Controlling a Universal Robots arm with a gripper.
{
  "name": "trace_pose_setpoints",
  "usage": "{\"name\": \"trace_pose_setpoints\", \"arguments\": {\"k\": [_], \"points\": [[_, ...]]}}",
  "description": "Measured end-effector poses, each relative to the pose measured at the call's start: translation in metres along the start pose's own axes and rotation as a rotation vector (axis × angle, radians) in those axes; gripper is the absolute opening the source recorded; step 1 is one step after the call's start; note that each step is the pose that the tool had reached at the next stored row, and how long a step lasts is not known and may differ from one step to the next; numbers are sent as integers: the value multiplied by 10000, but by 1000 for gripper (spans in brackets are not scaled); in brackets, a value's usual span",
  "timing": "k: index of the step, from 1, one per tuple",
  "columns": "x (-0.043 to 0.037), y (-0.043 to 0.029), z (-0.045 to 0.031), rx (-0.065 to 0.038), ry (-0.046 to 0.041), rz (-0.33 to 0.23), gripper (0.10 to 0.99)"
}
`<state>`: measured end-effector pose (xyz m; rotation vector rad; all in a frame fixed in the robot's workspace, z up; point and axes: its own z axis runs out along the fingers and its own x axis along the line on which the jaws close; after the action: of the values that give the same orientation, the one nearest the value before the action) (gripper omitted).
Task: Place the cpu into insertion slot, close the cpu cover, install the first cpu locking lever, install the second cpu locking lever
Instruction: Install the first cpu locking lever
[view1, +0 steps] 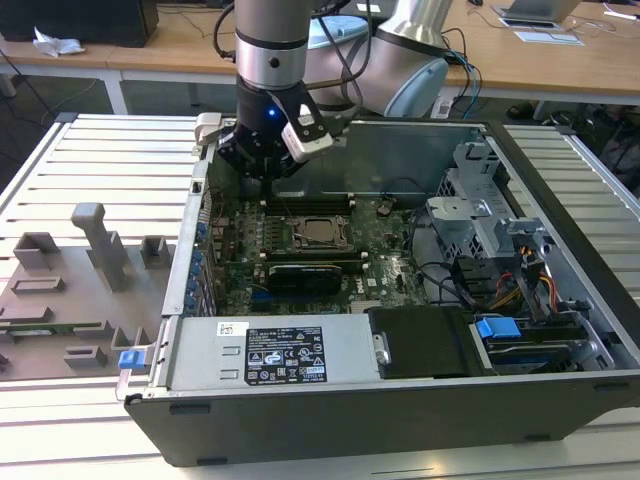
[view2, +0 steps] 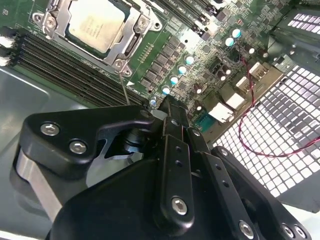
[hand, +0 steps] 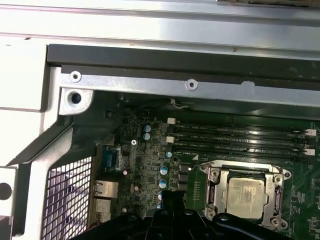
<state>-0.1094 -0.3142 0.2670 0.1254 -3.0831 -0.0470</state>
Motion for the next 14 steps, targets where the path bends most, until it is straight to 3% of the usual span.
{"name": "trace_pose_setpoints", "arguments": {"k": [5, 14], "points": [[-2, 6, 43, 1, 1, 4, 106], [-18, 174, 73, 1, 1, 1, 106]]}}
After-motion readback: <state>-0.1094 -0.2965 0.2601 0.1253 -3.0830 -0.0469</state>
